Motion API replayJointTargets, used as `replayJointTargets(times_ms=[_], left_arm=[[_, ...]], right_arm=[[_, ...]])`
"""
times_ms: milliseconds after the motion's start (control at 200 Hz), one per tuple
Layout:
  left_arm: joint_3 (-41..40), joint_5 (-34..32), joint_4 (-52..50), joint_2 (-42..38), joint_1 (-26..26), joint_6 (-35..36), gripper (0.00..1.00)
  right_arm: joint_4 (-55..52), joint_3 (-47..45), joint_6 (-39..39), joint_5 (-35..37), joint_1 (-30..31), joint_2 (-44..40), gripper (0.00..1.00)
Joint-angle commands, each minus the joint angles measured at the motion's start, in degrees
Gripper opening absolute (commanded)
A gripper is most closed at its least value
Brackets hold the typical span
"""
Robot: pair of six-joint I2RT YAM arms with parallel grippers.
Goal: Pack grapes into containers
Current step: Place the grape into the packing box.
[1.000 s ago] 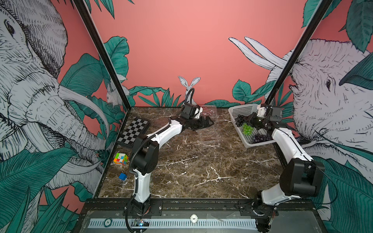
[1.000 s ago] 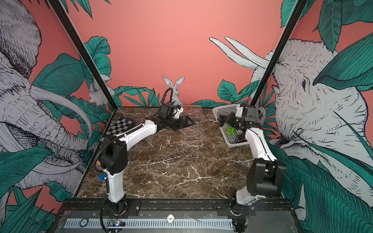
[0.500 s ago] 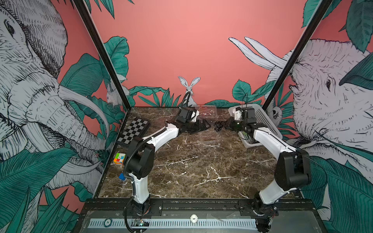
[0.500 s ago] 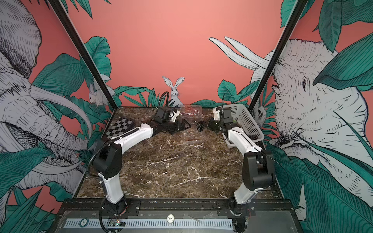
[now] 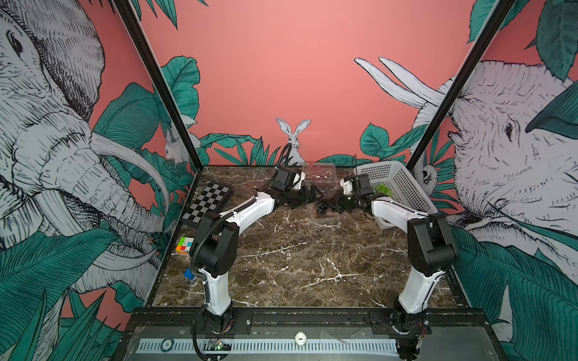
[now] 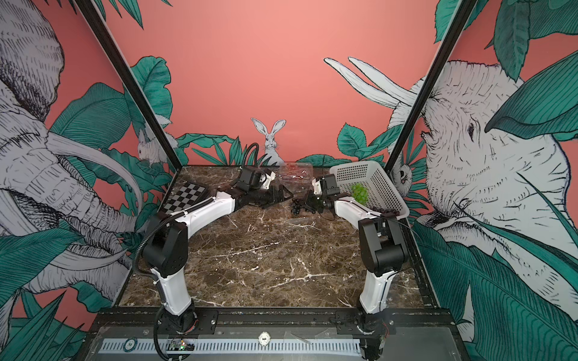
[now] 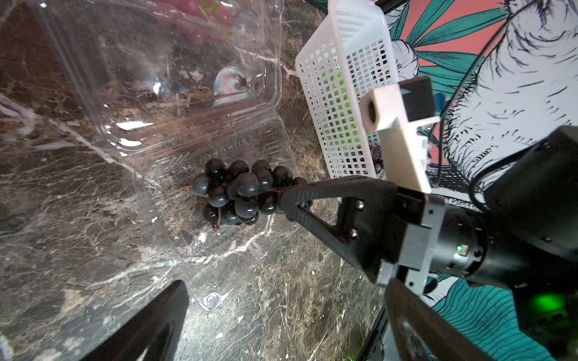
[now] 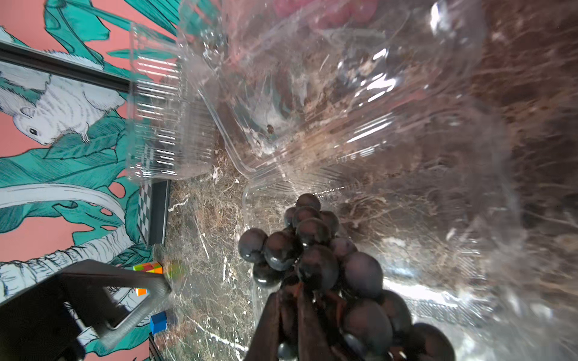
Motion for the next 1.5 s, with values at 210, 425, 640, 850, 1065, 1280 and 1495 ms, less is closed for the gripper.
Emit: replayJointTargets(times_ms=[210, 425, 640, 850, 1065, 1280, 1495], left_arm=[[-0.8, -0.41, 0.26, -2.85, 0.34, -0.32, 1.0], [-0.69, -0.37, -0.18, -2.7, 0.52, -0.14, 0.99], [-0.48, -0.23, -0.27, -2.2, 0.61, -0.14, 1.0], [0.16, -0.03, -0.75, -1.65, 0.61, -0.09, 0.99], [0.17, -0.14, -1.27, -1.54, 0.78, 0.23, 0.99], [0.06, -0.18, -1.59, -1.57, 0.87, 0.31, 0.99], [0.17, -0.19, -1.56, -1.61, 0.87, 0.22, 0.99]], right_arm=[[1.27, 3.51, -1.69, 0.12, 0.4, 3.79, 0.12], [-1.59, 6.5, -3.89, 1.85, 0.32, 5.38, 0.13], [-6.54, 8.74, -8.09, 5.92, 0.25, 5.73, 0.15], [-8.29, 9.99, -9.66, 7.11, -0.03, 7.18, 0.23], [-9.58, 11.33, -10.55, 8.12, -0.17, 8.2, 0.36], [-11.72, 12.15, -11.81, 10.97, -0.2, 7.32, 0.46], [-13.95, 12.58, -13.87, 14.12, -0.19, 6.12, 0.54]])
